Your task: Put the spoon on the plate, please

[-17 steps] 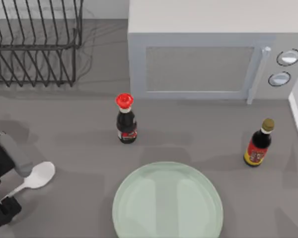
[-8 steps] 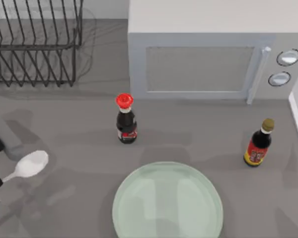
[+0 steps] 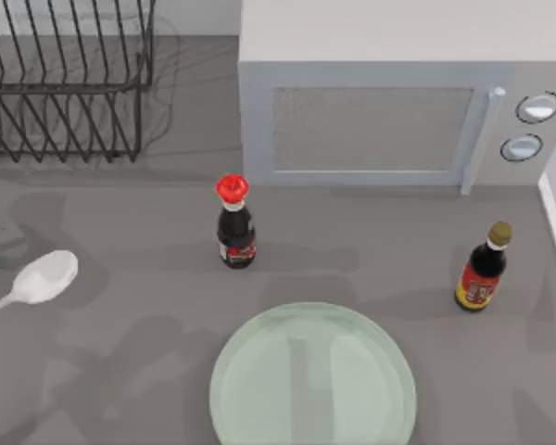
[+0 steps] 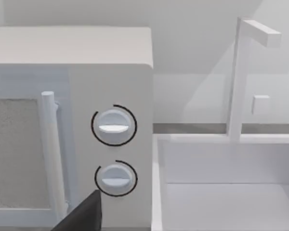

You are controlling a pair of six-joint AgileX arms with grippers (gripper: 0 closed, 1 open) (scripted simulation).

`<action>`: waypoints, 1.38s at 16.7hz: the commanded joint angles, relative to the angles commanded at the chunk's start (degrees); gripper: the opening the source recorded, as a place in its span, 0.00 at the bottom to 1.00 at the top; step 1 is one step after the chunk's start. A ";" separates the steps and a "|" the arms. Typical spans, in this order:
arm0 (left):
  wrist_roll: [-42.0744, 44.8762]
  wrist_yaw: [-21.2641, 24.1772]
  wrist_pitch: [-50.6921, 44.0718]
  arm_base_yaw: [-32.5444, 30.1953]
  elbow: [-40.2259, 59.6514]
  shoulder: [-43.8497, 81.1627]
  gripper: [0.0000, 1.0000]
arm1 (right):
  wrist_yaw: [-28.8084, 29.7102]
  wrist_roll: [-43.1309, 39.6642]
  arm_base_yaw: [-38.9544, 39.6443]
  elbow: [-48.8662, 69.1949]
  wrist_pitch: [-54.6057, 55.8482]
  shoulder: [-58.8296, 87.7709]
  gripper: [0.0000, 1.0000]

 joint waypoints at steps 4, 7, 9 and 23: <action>-1.09 -0.06 0.12 -0.26 0.16 0.51 0.00 | 0.00 0.00 0.00 0.00 0.00 0.00 1.00; -7.02 -0.20 -0.12 -2.01 1.84 1.97 0.00 | 0.00 0.00 0.00 0.00 0.00 0.00 1.00; -13.16 -0.32 -0.39 -3.91 3.68 3.50 0.00 | 0.00 0.00 0.00 0.00 0.00 0.00 1.00; -70.42 -0.90 -0.95 -21.19 13.36 14.24 0.00 | 0.00 0.00 0.00 0.00 0.00 0.00 1.00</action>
